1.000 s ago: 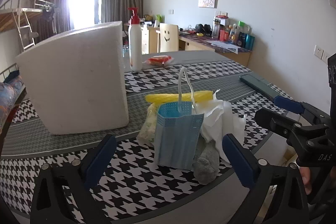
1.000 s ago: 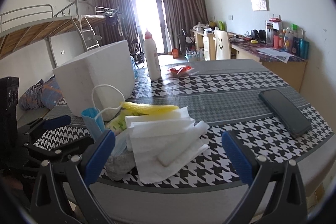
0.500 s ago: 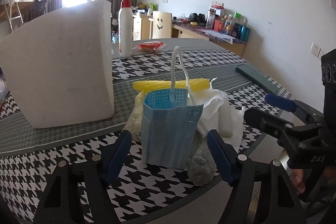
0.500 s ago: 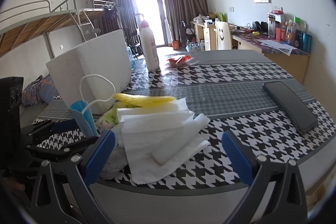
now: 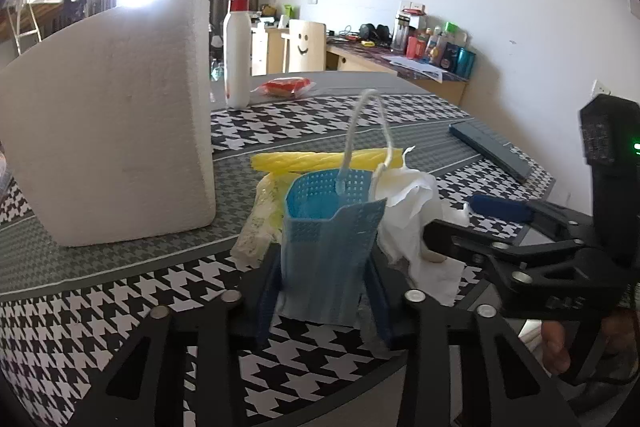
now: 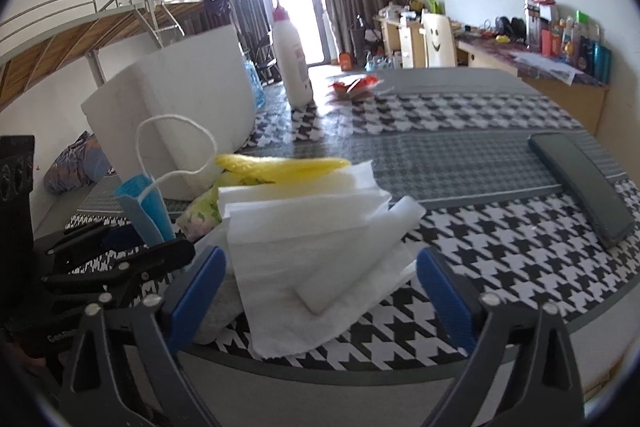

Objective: Organize soft objects
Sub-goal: 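Close the left tool on the blue face mask, then close the right tool on the white tissues while the left tool holds the mask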

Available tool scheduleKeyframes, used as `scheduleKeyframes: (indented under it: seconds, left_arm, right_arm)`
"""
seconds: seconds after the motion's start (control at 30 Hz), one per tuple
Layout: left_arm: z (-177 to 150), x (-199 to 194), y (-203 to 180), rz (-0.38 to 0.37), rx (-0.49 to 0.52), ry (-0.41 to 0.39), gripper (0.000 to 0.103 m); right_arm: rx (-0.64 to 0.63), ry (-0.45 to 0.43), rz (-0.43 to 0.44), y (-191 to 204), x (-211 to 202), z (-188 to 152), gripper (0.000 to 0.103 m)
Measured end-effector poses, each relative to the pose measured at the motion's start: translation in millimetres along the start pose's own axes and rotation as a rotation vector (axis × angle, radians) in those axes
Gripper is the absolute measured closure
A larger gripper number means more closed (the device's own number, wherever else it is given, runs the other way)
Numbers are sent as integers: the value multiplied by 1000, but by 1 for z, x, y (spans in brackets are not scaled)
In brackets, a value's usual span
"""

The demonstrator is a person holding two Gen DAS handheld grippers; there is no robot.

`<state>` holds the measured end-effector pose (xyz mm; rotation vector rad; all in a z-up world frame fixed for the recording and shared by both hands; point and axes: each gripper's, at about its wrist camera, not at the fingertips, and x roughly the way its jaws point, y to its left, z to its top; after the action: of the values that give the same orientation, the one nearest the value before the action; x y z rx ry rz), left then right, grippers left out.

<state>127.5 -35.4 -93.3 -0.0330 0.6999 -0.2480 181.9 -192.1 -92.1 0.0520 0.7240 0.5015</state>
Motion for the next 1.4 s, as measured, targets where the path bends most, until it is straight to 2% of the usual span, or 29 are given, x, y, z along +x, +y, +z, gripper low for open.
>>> scheduleKeyframes:
  seconds: [0.07,0.17,0.4,0.53,0.67,0.7,0.83,0.9,1.07,1.23,1.4]
  left_arm:
    - [0,0,-1,-5,3,-1,67]
    - [0,-1,0,-12,3,-3,69]
    - [0,-1,-2,-16,7,-7,69]
    - [0,-1,-1,-21,7,-8,76]
    - [-1,0,-1,-24,8,-6,78]
    - [0,0,-1,-25,8,-6,78]
    - [0,0,-1,-23,9,-8,78]
    - [0,0,-1,-25,9,-12,78]
    - [-1,-5,2,-27,9,-22,81]
    - [-1,-13,2,-25,15,-40,81]
    - [-1,-21,4,-15,14,-61,81]
  right_arm:
    - [16,20,7,-3,3,0,17]
    - [29,31,-3,-5,1,-2,18]
    - [43,75,-12,-6,6,-7,40]
    - [48,93,-17,-7,9,-7,49]
    - [50,96,-28,-7,9,-7,58]
    - [52,99,-26,-6,9,-7,64]
    - [41,108,-39,-4,8,-8,72]
    - [37,105,-48,-3,8,-6,82]
    - [33,85,-45,-3,1,-2,94]
    - [42,58,-45,-6,-7,2,96]
    - [90,73,-43,-9,-4,4,95]
